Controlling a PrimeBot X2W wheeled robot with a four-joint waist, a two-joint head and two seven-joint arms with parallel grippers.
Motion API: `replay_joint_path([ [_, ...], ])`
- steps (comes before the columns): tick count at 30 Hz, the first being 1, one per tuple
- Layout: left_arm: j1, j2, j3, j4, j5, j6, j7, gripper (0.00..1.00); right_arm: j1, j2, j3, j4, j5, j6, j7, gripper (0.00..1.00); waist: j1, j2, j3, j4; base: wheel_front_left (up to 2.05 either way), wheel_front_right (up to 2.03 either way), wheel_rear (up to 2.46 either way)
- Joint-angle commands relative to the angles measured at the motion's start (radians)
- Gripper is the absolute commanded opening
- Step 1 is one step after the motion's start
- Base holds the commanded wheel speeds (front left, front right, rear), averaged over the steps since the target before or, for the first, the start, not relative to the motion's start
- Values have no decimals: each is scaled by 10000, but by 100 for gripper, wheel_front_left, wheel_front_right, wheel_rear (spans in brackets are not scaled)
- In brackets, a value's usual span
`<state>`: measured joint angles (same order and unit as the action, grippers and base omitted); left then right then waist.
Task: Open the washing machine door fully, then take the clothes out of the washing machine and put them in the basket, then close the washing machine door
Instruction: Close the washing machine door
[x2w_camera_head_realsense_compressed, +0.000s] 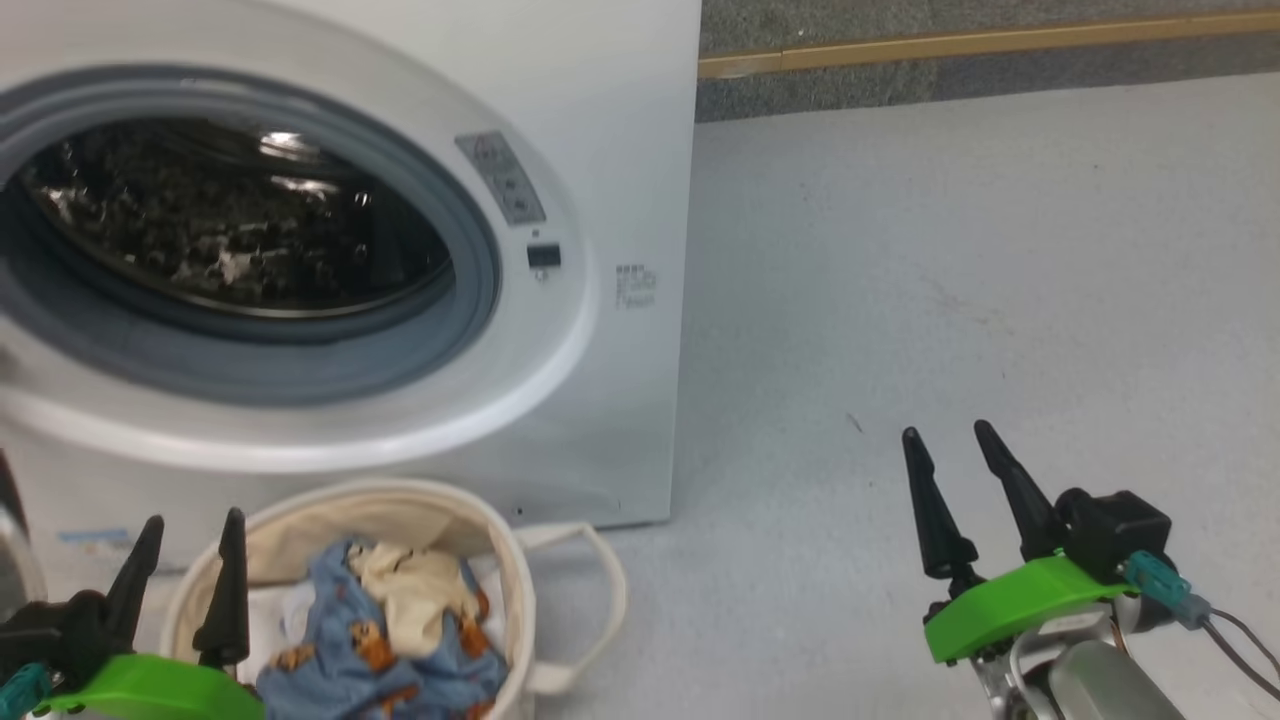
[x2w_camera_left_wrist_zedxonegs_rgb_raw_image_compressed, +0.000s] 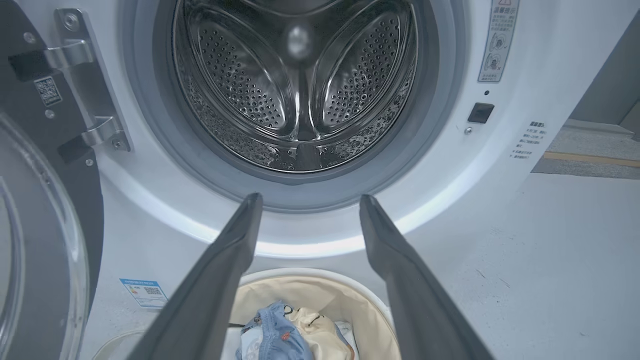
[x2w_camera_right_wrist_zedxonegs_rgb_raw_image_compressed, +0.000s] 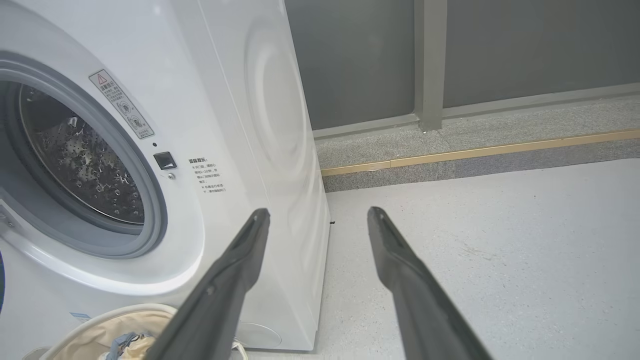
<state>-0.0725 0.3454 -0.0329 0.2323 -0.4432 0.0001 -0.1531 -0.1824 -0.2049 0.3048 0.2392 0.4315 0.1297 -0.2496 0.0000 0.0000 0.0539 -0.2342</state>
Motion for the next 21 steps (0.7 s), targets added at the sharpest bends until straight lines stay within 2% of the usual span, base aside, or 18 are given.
replay_joint_path([
  [1, -462, 356, 392, -229, -53, 44, -119, 100, -270, -79, 94, -312, -14, 10, -122, 100, 0, 0, 3, 9, -229, 192, 37],
  [12, -574, 422, 188, -166, 125, 93, -307, 100, -235, -39, -34, -374, -7, 10, -122, 100, 0, 0, 82, 64, -224, 185, 40],
  [21, -528, 478, -2, -11, 483, 197, -666, 100, -206, -49, 50, -347, -17, 10, -122, 100, 0, 0, 7, 178, -107, 106, 1],
])
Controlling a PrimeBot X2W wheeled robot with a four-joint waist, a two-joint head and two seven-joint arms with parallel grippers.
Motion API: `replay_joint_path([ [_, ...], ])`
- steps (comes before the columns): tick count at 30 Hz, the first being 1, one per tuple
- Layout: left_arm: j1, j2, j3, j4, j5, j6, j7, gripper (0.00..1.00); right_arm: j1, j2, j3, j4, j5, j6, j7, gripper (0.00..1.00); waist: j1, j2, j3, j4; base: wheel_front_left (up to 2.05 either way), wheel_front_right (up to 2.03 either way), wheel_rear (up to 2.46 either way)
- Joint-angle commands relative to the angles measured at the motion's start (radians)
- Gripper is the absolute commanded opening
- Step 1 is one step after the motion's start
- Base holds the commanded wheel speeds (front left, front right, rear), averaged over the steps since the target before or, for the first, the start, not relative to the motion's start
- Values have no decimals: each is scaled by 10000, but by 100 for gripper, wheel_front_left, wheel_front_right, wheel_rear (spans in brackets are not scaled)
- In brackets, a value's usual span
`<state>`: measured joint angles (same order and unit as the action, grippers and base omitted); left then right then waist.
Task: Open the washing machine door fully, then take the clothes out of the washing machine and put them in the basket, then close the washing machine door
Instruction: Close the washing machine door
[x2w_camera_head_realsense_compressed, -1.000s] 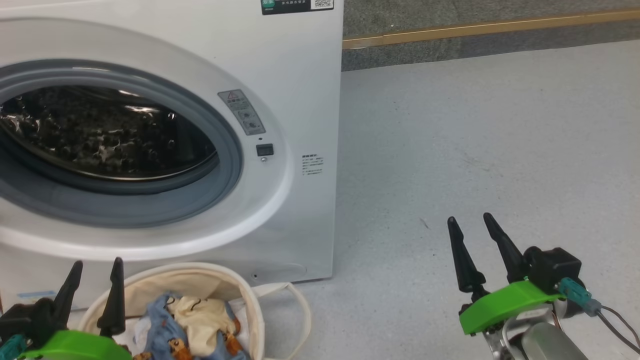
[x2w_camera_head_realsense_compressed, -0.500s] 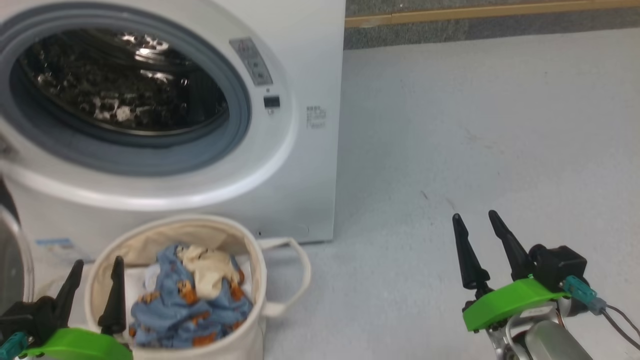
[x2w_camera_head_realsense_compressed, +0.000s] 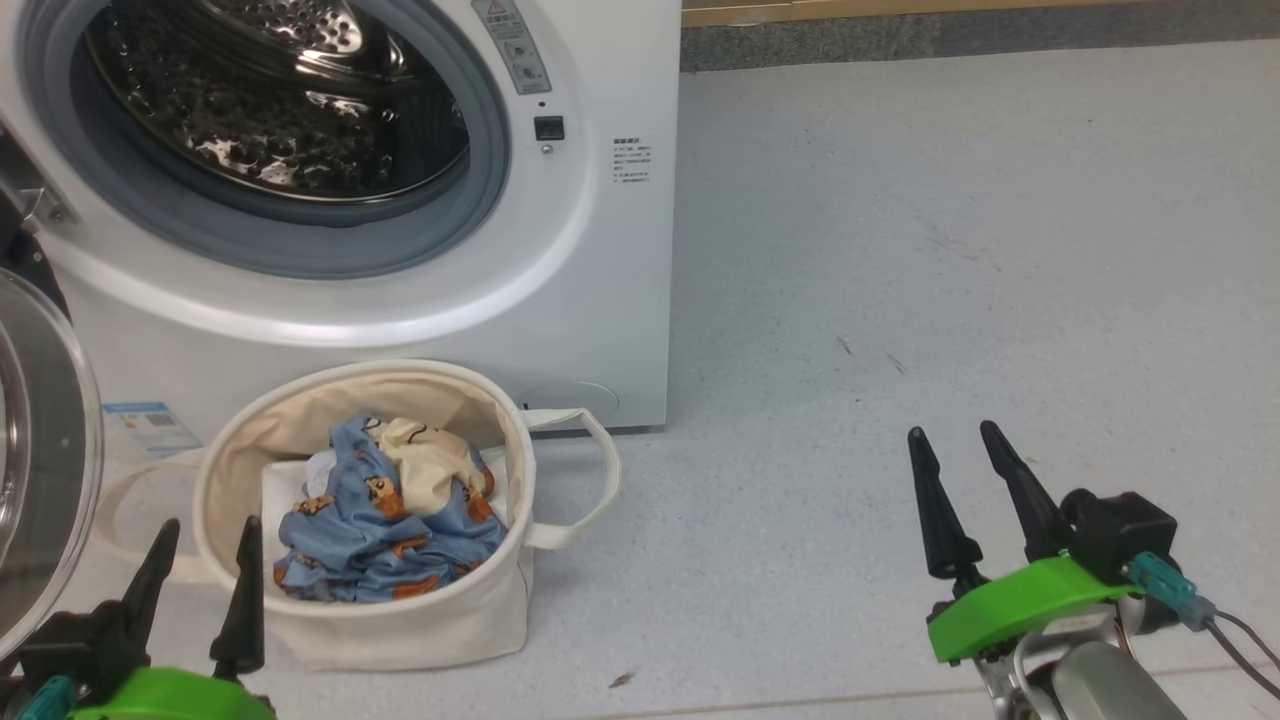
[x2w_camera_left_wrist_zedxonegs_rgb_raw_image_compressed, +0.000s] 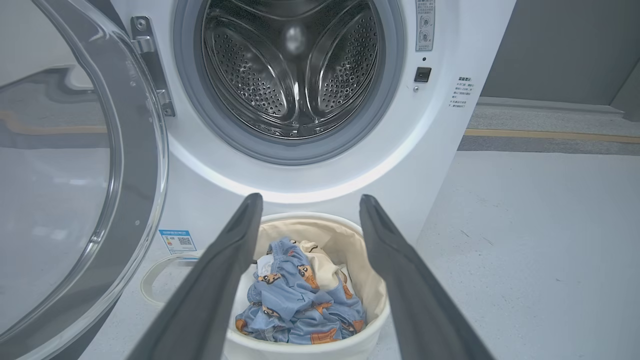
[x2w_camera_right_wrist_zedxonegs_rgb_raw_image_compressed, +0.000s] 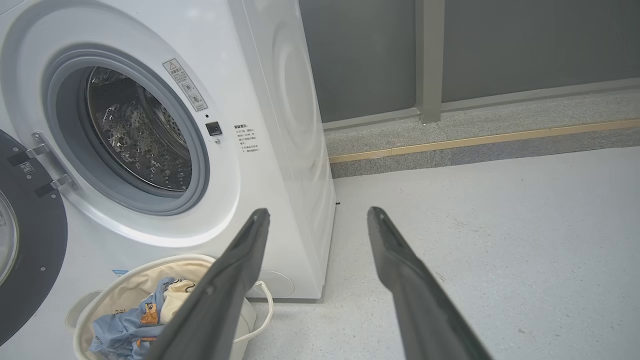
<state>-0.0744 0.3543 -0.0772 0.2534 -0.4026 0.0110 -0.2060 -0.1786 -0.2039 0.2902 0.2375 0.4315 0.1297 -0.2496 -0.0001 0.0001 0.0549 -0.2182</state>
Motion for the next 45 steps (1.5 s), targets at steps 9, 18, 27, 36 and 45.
replay_joint_path([
  [9, -485, 272, 601, -190, -172, 33, -347, 100, -208, -78, 282, -292, -26, 10, -122, 100, 1, -1, -114, 284, -8, 8, 0],
  [18, -436, 241, 1133, -177, -567, 329, -416, 100, -113, -47, 421, -306, -6, 10, -122, 100, 1, -1, -211, 1047, 0, 0, 0],
  [27, -366, 132, 1364, -206, -804, 651, -354, 100, 32, -44, 452, -288, 9, 10, -122, 100, 1, -1, -364, 2338, 0, 0, 0],
  [36, -404, 244, 1595, -462, -793, 1172, -146, 100, 154, 28, 502, -316, -9, 10, -122, 100, 1, -1, -515, 4002, 0, 0, 0],
  [45, -620, 328, 1581, -695, -726, 1486, 69, 100, 354, 60, 358, -385, -71, 10, -122, 100, 1, -1, -582, 5505, 0, 0, 0],
])
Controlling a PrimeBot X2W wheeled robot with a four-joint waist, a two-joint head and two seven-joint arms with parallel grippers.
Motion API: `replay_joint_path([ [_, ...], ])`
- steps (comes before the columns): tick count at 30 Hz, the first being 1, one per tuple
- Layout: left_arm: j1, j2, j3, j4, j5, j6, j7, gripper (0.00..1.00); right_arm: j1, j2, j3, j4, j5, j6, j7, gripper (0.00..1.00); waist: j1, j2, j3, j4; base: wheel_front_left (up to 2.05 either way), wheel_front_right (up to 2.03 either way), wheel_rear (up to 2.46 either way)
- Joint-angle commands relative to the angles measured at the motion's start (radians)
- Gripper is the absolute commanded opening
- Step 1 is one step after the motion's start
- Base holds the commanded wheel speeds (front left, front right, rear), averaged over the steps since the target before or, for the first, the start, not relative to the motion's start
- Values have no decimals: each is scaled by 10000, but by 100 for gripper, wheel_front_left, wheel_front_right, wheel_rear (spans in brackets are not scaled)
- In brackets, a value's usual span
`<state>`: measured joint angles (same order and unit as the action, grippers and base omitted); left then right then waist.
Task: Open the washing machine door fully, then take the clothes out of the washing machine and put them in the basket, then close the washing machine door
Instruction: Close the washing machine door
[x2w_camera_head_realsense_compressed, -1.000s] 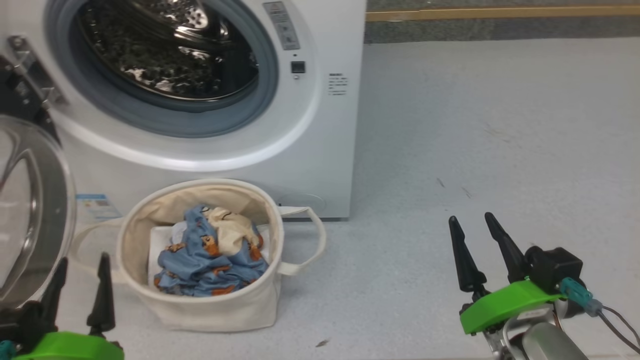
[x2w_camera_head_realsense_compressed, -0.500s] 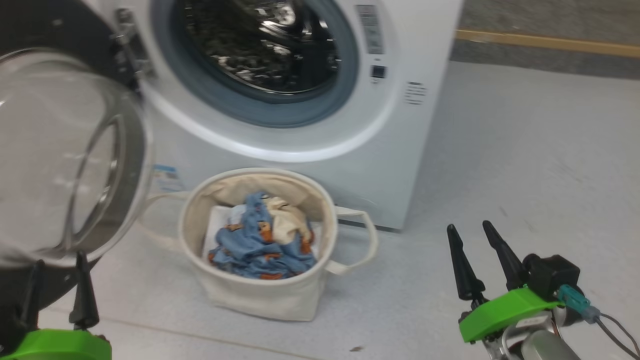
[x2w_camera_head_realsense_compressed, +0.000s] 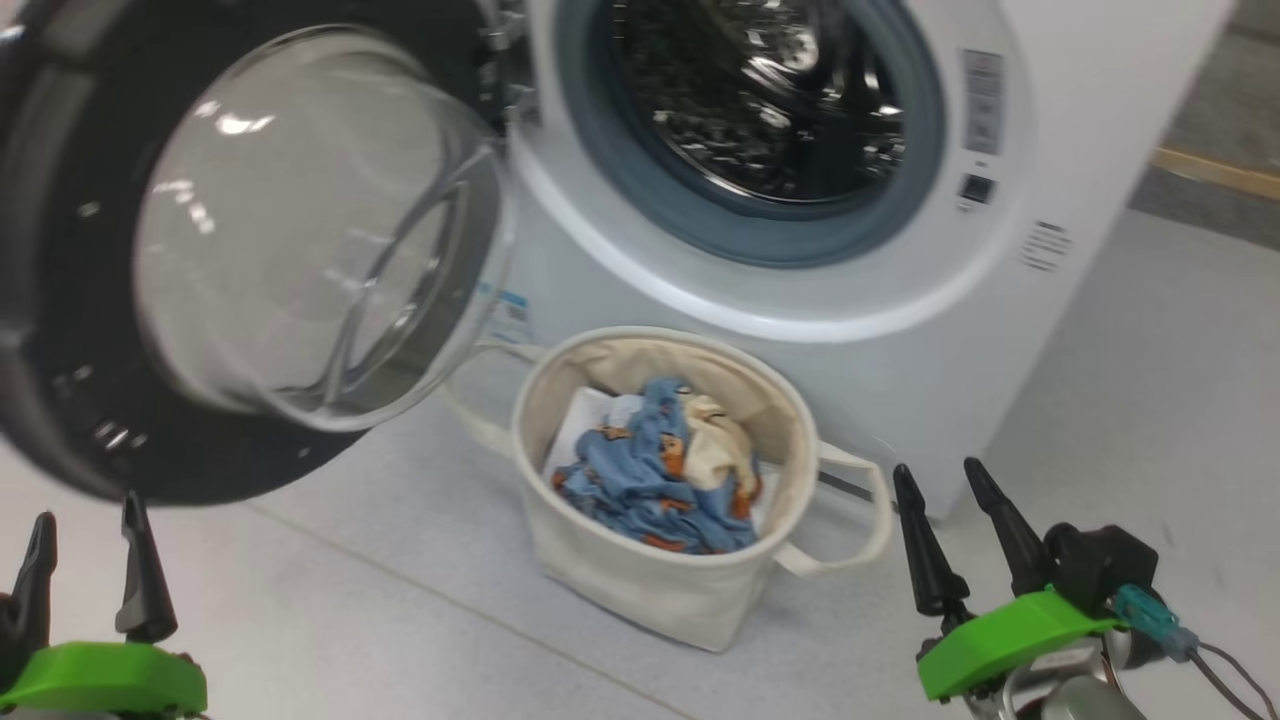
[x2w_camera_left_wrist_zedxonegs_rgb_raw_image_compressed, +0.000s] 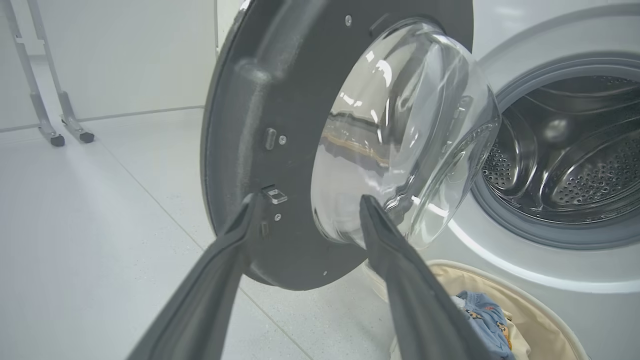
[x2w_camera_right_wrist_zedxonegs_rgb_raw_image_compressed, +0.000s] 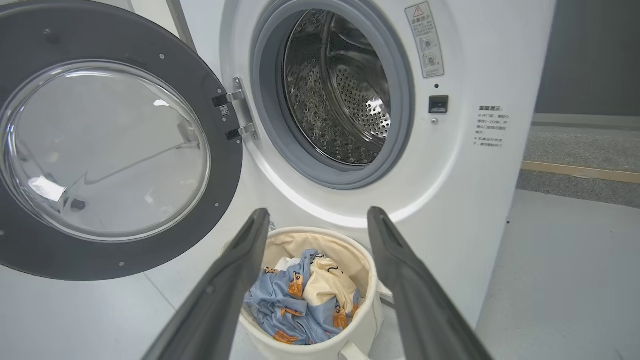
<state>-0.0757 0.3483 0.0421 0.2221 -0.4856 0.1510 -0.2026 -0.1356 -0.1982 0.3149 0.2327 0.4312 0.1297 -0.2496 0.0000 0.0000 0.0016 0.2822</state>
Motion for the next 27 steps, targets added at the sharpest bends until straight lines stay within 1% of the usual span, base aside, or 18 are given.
replay_joint_path([
  [1, -638, 393, 367, -391, 117, 104, 54, 100, -60, 18, 99, -344, -74, 10, -122, 100, 0, 0, -60, 641, 0, 0, 0],
  [7, -786, 423, 247, -375, 91, 104, 220, 100, 35, 154, 127, -338, -86, 10, -122, 100, 0, 0, -237, 1381, 0, 0, 0],
  [12, -888, 532, 269, -277, 19, 91, 331, 100, 100, 285, 161, -364, -119, 10, -122, 100, 0, 0, -439, 1783, 0, 0, 0],
  [21, -615, 646, 507, -314, -212, 139, 347, 100, 39, 395, 365, -216, -71, 10, -122, 100, 0, 0, -591, 1804, 0, 0, 0],
  [25, -491, 674, 599, -313, -402, 116, 527, 100, 128, 450, 330, -176, -67, 10, -122, 100, 0, 0, -659, 1762, 0, 0, 0],
  [26, -459, 693, 628, -322, -476, 90, 603, 30, 161, 463, 305, -172, -73, 10, -122, 100, 0, 0, -670, 1746, 0, 0, 0],
  [27, -436, 695, 706, -348, -591, 68, 640, 7, 184, 476, 290, -172, -83, 10, -122, 100, 0, 0, -664, 1711, 0, 0, 0],
])
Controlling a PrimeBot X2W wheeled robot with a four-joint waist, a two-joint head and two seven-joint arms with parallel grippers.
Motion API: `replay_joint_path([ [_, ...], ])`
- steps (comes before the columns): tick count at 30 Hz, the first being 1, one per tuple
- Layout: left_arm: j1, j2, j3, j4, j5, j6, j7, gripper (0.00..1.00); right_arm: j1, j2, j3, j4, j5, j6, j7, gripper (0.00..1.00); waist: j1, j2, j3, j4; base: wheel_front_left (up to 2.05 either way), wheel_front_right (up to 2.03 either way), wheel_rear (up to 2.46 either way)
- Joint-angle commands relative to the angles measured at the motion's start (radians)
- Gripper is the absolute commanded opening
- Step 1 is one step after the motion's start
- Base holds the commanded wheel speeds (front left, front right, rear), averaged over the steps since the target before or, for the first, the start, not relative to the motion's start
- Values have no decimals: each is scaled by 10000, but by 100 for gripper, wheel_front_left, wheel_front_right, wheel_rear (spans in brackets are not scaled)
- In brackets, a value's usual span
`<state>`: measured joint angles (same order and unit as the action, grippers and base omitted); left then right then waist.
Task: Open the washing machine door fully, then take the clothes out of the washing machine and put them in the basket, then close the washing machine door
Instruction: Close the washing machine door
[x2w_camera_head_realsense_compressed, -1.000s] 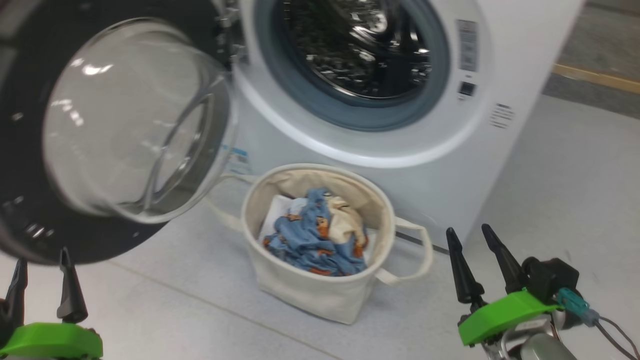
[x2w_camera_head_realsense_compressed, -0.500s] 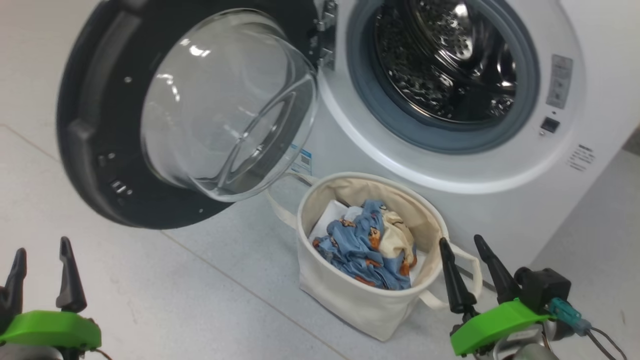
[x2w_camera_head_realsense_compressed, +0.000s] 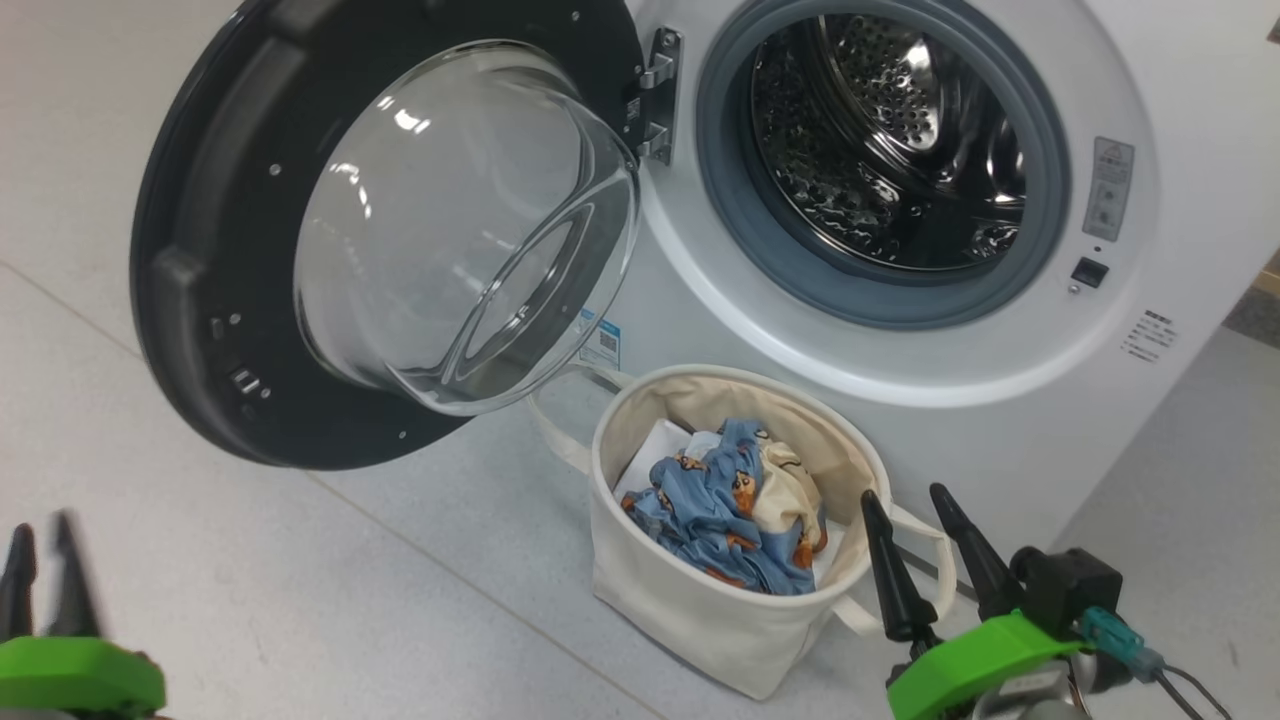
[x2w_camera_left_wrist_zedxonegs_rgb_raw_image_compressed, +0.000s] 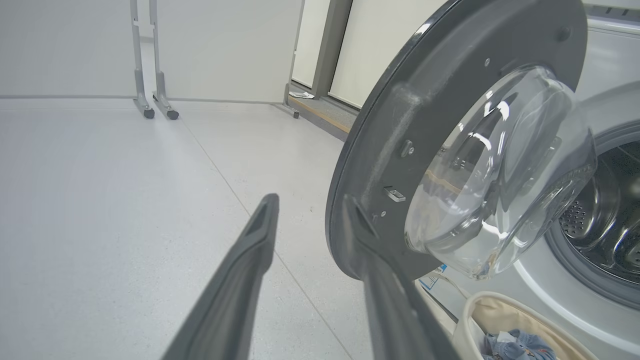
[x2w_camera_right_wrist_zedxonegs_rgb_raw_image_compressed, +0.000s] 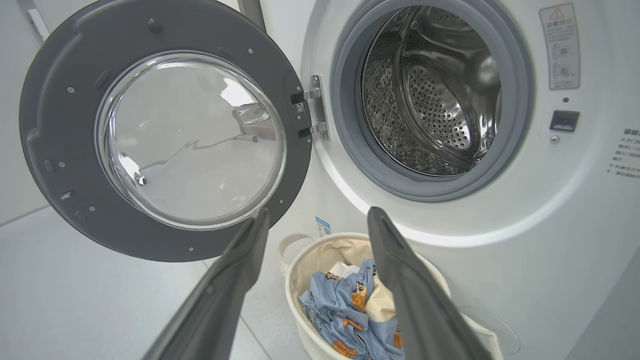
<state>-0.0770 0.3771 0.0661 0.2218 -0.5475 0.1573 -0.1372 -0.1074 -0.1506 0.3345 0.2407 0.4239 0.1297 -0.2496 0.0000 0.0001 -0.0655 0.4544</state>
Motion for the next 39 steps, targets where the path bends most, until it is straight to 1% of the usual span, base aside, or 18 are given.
replay_joint_path([
  [1, -402, 391, 562, -364, -135, -29, 42, 0, -90, 3, 94, -251, -24, 10, -122, 100, 0, -1, 30, -53, 0, 0, 0],
  [3, -458, 308, 805, -414, -633, -180, 195, 0, -78, -20, 76, -256, -48, 10, -122, 100, 0, -1, 88, -99, 0, 0, 0],
  [7, -969, 298, 1362, -265, -1881, -700, 689, 0, -96, -155, 133, -223, -74, 10, -122, 100, 0, -1, 325, -181, 0, 0, 0],
  [8, -1169, 371, 1497, -142, -2142, -813, 822, 0, -131, -201, 139, -223, -78, 10, -122, 100, 0, -1, 408, -207, 0, 0, 0],
  [11, -1759, 907, 1560, 394, -2340, -1037, 1300, 0, -262, -354, 183, -268, -80, 10, -122, 100, 0, -1, 656, -328, 0, 0, 0],
  [14, -2569, 1291, 1818, 1004, -2748, -1090, 1713, 0, -348, -542, 231, -309, -71, 10, -122, 100, 0, -1, 910, -451, 0, 0, 0],
  [16, -3174, 1458, 1946, 1452, -3165, -1243, 2086, 0, -386, -687, 238, -317, -64, 10, -122, 100, 0, -1, 1096, -518, 0, 0, 0],
  [18, -3769, 1586, 2136, 1980, -3808, -1493, 2651, 0, -454, -842, 253, -352, -63, 10, -122, 100, 0, -1, 1311, -616, 0, 0, 0],
  [21, -4739, 1686, 2721, 2894, -5080, -1683, 3574, 0, -583, -1096, 233, -439, -54, 10, -122, 100, 0, -1, 1650, -767, 0, 0, 0],
  [23, -5330, 1654, 3062, 3515, -6157, -1842, 4631, 0, -672, -1271, 222, -509, -54, 10, -122, 100, 0, -1, 1874, -866, 0, 0, 0],
  [24, -5587, 1685, 3235, 3823, -6641, -1856, 5152, 0, -713, -1358, 215, -545, -54, 10, -122, 100, 0, -1, 1987, -916, 0, 0, 0],
  [26, -5998, 1856, 3544, 4432, -7243, -1702, 5795, 0, -790, -1522, 200, -617, -50, 10, -122, 100, 0, -1, 2200, -1029, 0, 0, 0],
  [28, -6279, 2127, 3671, 4923, -7363, -1594, 5941, 0, -860, -1674, 186, -680, -44, 10, -122, 100, 0, -1, 2393, -1157, 0, 0, 0],
  [31, -6697, 2418, 3847, 5508, -7443, -1569, 5817, 0, -946, -1923, 240, -772, -17, 10, -122, 100, 0, -1, 2671, -1352, 0, 0, 0],
  [32, -6994, 2566, 3968, 5813, -7512, -1609, 5685, 0, -1010, -2092, 223, -843, 7, 10, -122, 100, 0, -1, 2847, -1473, 0, 0, 0],
  [35, -7431, 2718, 4071, 6127, -7552, -1793, 5406, 0, -1072, -2296, 142, -953, 15, 10, -122, 100, 0, -1, 3074, -1618, 0, 0, 0],
  [39, -7854, 2711, 4022, 6532, -7576, -2032, 5290, 0, -1105, -2433, 113, -1032, 30, 10, -122, 100, 0, -1, 3251, -1755, 0, 0, 0],
])
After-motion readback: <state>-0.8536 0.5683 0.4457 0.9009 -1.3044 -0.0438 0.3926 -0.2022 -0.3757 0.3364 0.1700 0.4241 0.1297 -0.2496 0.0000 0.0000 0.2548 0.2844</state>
